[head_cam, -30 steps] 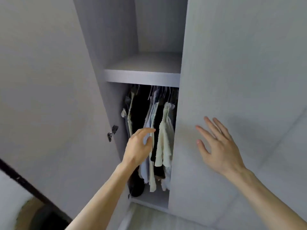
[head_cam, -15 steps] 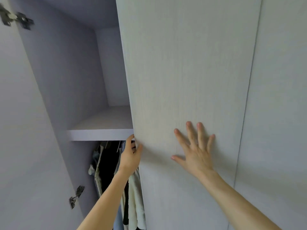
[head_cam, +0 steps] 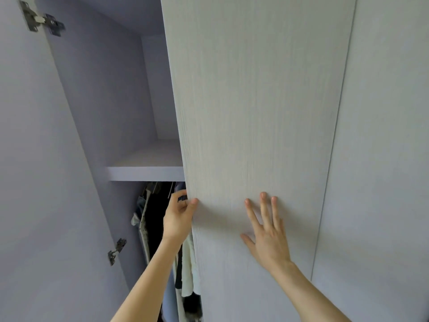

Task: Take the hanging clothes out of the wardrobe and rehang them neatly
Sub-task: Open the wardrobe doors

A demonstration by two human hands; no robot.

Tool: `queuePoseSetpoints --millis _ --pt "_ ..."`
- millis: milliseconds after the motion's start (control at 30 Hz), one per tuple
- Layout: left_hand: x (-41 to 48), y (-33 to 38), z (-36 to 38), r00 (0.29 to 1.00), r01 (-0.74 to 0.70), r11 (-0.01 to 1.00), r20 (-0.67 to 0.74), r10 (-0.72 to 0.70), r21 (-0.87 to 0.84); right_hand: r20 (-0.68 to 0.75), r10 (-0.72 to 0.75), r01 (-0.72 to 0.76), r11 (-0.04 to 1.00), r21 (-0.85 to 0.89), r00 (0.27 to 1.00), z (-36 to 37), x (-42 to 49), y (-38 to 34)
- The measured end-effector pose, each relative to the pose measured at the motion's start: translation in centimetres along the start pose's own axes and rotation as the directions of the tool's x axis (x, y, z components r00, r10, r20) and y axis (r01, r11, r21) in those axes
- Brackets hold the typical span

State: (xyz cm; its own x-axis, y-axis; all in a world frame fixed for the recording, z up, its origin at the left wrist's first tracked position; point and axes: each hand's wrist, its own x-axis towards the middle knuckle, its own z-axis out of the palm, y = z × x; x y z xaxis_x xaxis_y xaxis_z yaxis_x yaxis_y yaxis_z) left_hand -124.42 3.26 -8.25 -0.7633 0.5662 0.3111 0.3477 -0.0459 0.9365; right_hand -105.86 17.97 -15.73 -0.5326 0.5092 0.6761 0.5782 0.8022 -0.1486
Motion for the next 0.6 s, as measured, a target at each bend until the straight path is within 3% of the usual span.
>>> queuePoseSetpoints --millis 100,200,267,433,600 --pt "-3.5 1.1 -1.5 0.999 -0.038 0.999 0.019 0.037 0.037 0.161 0.078 -0.104 0.981 0.165 0.984 -0.1 -4.9 -1.7" --pt "-7.8 2.3 -2.7 0.996 -0.078 0.996 0.041 0.076 0.048 0.371 0.12 -0.223 0.943 0.248 0.921 -1.2 -10.1 -4.7" --pt "-10.8 3.1 -2.9 0.993 -0.111 0.993 0.05 0.109 0.046 0.435 0.132 -0.301 0.889 0.346 0.89 -2.5 -13.3 -7.4" --pt "-16.4 4.1 -1.9 0.983 -0.173 0.985 0.069 0.171 0.023 0.432 0.231 -0.439 0.758 0.482 0.872 -4.7 -19.4 -12.0" --pt "-20.4 4.5 -0.6 0.94 -0.278 0.959 0.222 0.259 0.061 0.293 0.392 -0.488 0.751 0.445 0.872 -6.1 -23.2 -11.7"
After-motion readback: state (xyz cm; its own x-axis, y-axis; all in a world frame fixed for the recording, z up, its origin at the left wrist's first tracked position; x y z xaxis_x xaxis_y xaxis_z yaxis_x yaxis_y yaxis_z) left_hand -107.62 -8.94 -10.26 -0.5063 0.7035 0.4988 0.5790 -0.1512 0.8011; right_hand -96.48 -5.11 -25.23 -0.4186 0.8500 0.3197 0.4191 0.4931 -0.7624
